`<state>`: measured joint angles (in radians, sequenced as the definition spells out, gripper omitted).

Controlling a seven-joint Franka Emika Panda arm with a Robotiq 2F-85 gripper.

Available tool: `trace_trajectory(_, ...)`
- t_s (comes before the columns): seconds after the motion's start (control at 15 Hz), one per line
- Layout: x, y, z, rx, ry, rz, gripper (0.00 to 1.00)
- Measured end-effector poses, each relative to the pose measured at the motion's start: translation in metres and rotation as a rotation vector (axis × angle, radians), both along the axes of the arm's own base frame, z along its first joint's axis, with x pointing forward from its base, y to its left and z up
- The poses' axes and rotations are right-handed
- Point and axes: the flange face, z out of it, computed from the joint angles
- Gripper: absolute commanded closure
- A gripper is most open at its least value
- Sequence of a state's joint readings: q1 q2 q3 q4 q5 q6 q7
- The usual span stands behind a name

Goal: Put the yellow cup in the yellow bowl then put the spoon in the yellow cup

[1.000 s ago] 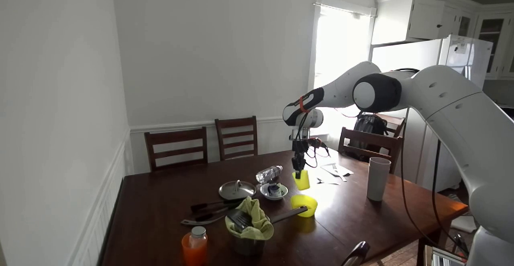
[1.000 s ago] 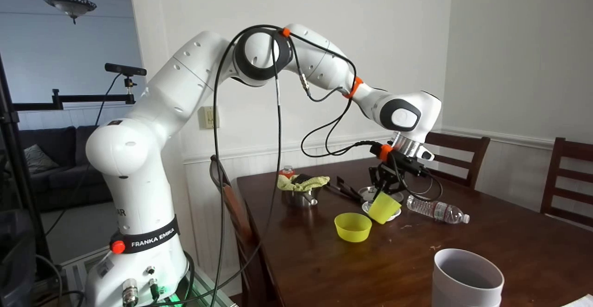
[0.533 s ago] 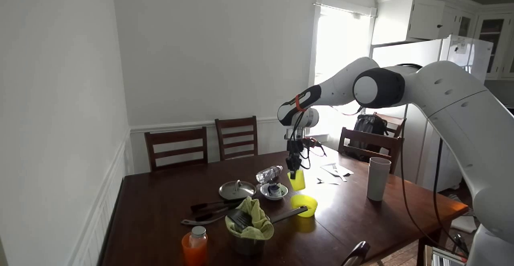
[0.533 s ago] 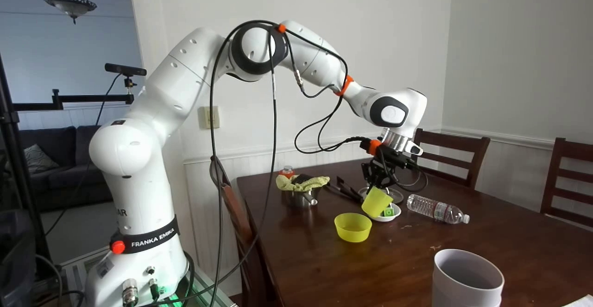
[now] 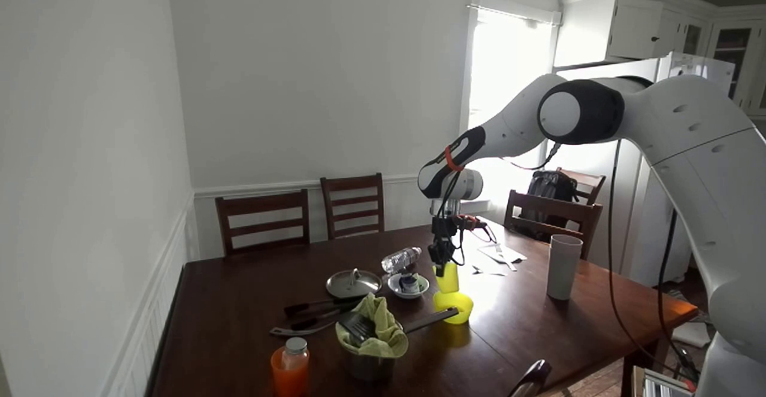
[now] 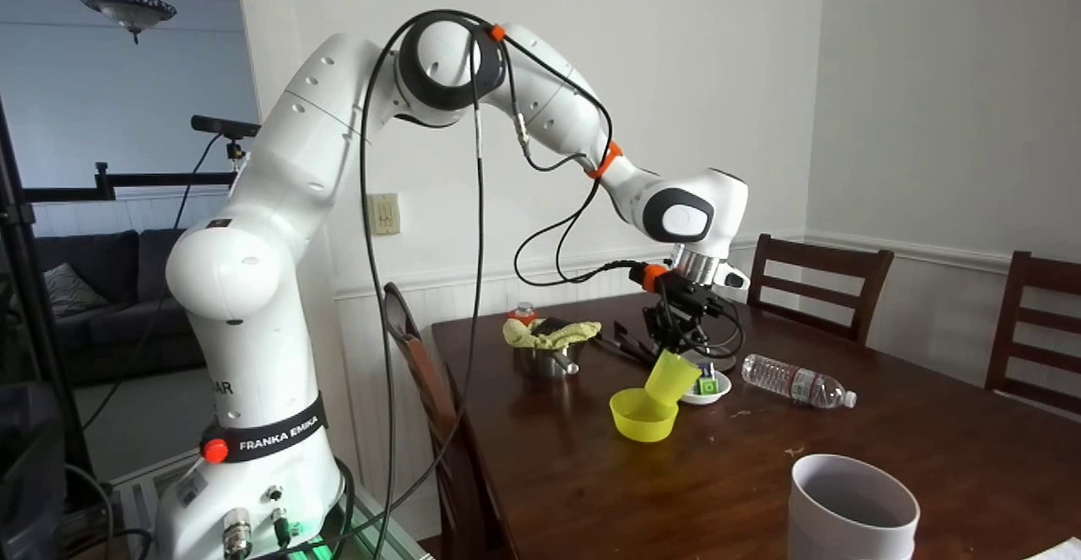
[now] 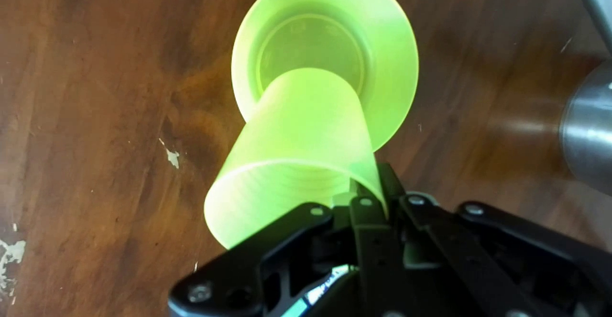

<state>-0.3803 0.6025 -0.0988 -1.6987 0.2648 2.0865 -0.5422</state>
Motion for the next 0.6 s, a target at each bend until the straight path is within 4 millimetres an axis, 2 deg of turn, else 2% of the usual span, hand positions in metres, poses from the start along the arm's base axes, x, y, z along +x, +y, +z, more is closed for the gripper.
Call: trace_trajectory(0.6, -0.032, 0.044, -0.001, -0.064, -0.051, 0.015, 0.95)
